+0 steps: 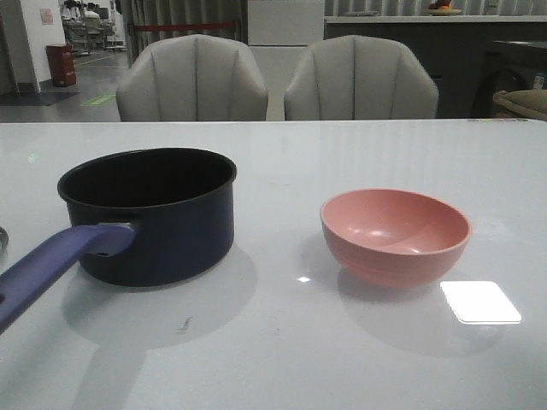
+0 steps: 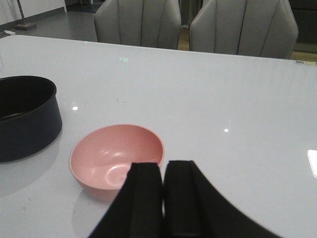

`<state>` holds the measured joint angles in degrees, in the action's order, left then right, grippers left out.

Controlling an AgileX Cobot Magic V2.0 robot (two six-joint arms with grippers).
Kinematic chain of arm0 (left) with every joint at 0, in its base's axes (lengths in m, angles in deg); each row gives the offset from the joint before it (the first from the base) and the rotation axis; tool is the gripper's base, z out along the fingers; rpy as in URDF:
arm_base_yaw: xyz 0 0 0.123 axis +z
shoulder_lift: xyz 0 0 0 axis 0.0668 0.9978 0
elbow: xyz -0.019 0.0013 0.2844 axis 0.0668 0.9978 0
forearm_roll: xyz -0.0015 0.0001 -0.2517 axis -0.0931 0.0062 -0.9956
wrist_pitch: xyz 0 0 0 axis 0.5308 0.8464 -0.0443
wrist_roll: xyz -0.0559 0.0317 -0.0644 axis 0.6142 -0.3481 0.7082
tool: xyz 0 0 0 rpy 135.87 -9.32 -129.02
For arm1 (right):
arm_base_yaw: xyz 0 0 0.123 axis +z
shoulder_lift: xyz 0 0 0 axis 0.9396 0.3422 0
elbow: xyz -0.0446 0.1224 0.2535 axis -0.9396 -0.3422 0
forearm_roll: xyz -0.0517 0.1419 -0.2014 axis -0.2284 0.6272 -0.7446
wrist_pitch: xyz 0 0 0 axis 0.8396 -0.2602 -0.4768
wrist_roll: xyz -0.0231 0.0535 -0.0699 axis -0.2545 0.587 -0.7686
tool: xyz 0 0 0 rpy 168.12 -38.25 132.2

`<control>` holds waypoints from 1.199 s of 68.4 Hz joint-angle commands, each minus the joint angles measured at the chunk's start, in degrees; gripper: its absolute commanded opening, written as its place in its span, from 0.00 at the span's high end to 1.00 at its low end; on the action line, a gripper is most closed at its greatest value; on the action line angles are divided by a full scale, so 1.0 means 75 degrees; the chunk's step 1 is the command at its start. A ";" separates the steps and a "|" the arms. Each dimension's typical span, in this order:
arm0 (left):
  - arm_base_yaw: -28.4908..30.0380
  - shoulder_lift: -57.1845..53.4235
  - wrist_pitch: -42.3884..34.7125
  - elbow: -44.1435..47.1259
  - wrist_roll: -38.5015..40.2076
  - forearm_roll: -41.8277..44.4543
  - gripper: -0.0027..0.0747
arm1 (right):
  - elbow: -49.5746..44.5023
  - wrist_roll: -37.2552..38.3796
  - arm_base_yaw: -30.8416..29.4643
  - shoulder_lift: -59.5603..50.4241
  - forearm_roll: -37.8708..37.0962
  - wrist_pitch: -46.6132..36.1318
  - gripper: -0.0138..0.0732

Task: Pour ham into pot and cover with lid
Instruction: 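Grasp the lid knob with the left gripper and lift the lid, then carry the glass lid over the pot and lower it onto the rim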

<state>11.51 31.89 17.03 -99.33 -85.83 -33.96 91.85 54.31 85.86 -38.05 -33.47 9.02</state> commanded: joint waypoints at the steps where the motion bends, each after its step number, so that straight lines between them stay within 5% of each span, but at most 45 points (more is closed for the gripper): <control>1: 0.0017 -0.0379 -0.0149 -0.0227 0.0011 -0.0173 0.32 | 0.0211 -0.0086 0.0005 0.0050 0.0026 -0.0630 0.65; 16: 0.0017 -0.0379 -0.0198 -0.0227 0.0011 -0.0209 0.53 | 0.0211 -0.0086 0.0005 0.0050 0.0026 -0.0630 0.65; 49: -0.0191 -0.0861 0.0769 -0.1841 0.0011 -0.0387 0.54 | 0.0211 -0.0086 0.0005 0.0050 0.0026 -0.0630 0.65; 82: -0.3167 -0.0980 0.1562 -0.3590 0.0011 -0.0270 0.54 | 0.0211 -0.0086 0.0005 0.0050 0.0026 -0.0630 0.65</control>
<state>-8.30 27.54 29.71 -124.14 -85.83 -35.55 91.85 54.31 85.86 -38.05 -33.47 9.02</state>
